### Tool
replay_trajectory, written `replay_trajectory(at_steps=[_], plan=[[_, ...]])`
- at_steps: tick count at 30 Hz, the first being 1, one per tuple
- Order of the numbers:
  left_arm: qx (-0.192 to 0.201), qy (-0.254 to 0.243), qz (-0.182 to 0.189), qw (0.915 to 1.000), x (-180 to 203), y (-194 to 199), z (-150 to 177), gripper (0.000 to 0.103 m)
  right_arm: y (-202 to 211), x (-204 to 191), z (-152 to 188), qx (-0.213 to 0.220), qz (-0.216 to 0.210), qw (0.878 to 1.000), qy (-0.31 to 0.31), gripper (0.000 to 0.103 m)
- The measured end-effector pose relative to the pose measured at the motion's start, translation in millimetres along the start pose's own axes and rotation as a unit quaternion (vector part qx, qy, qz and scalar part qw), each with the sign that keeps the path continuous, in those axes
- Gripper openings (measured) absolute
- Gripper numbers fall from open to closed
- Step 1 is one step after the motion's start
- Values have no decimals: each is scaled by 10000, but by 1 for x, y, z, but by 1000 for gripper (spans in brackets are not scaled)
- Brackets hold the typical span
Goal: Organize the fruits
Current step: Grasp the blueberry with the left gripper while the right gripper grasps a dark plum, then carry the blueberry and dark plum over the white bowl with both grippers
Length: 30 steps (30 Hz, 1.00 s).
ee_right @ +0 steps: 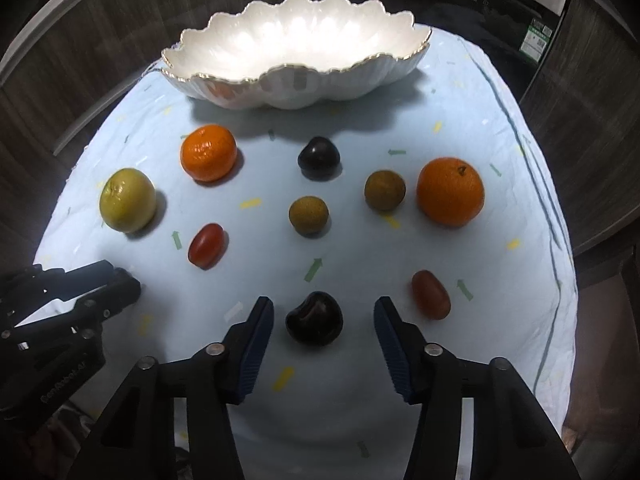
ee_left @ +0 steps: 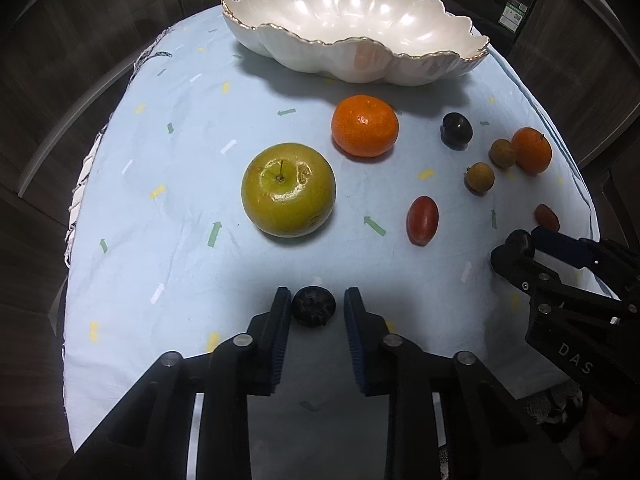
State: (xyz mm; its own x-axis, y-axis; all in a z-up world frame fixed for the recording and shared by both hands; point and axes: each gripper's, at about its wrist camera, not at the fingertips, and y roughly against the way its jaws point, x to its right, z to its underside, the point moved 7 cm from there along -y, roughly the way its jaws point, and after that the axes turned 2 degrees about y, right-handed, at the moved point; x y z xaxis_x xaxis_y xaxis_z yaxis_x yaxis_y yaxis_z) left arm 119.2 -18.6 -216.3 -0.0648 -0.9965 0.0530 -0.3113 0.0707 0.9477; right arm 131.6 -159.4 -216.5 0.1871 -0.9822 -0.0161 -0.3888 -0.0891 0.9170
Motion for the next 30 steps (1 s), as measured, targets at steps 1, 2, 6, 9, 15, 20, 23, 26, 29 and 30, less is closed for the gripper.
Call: replay_trajectory(at_steps=[1,2,6,9,15,20,23,26,29,30], plan=[[-10,11,6,10000,0,0,0,25,-1,0,1,-27,-13,10000,-3,47],[-12,19,5,10000,0,-1,0,24,-2,0,1,-62,-24,10000,-10,44],[-11,58,31,10000,-2,0,0,23,-3,0,4,-93,-40,9999,-7,39],[-11,54,35,10000,-2,0,0,22,-2,0,3,-93,-48,9999,-5,32],[7,90,56,9999,-3,3,1,22,-1,1,2,-87,-101,9999,-55,29],[141,82,36,9999,-3,11,-1,22,4,5,1,3,-115,9998,-134,29],[222,115,36,9997,-2,16,-4,22,8,6,-2,75,-140,9997,-194,29],[330,155,56,9993,-5,22,-7,22,13,9,-6,175,-163,9994,-266,29],[416,142,32,9990,-5,28,-11,22,18,12,-10,269,-142,9991,-289,29],[448,139,23,9989,-4,30,-13,22,20,12,-12,312,-129,9990,-283,29]])
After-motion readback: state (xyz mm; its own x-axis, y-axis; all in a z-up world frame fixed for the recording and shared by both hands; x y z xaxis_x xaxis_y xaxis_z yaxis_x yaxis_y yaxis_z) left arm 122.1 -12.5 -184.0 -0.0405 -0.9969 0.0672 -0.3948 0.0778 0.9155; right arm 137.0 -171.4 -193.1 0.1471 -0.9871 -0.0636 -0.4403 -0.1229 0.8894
